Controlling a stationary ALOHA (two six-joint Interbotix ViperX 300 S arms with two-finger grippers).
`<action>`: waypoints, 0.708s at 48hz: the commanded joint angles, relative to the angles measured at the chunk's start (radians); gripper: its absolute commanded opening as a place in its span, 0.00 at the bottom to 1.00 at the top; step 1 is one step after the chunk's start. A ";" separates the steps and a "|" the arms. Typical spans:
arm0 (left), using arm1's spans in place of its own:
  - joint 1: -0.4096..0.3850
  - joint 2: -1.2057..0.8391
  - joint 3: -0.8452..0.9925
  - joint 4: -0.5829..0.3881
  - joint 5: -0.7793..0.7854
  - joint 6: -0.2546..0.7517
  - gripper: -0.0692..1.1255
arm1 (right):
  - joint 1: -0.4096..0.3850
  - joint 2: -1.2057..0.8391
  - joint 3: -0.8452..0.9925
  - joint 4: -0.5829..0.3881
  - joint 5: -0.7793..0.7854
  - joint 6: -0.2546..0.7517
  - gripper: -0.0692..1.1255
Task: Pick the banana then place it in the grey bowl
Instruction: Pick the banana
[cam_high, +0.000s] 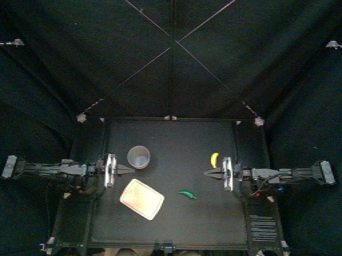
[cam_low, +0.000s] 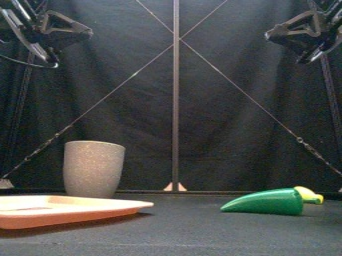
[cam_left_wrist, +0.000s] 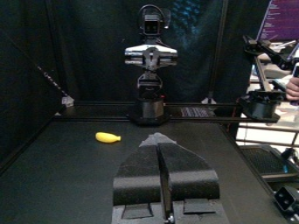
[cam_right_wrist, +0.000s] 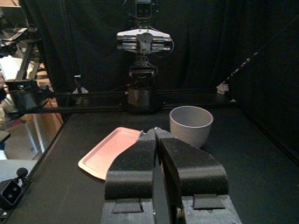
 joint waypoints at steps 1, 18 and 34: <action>0.014 0.012 -0.023 0.000 -0.014 0.003 0.06 | -0.025 0.037 -0.017 0.006 -0.003 0.006 0.04; 0.057 0.012 -0.020 -0.002 -0.034 0.002 0.07 | -0.301 0.262 -0.129 0.322 0.109 0.127 0.09; 0.067 0.012 0.002 -0.002 -0.064 0.000 0.07 | -0.620 0.325 -0.089 0.538 0.560 0.158 0.69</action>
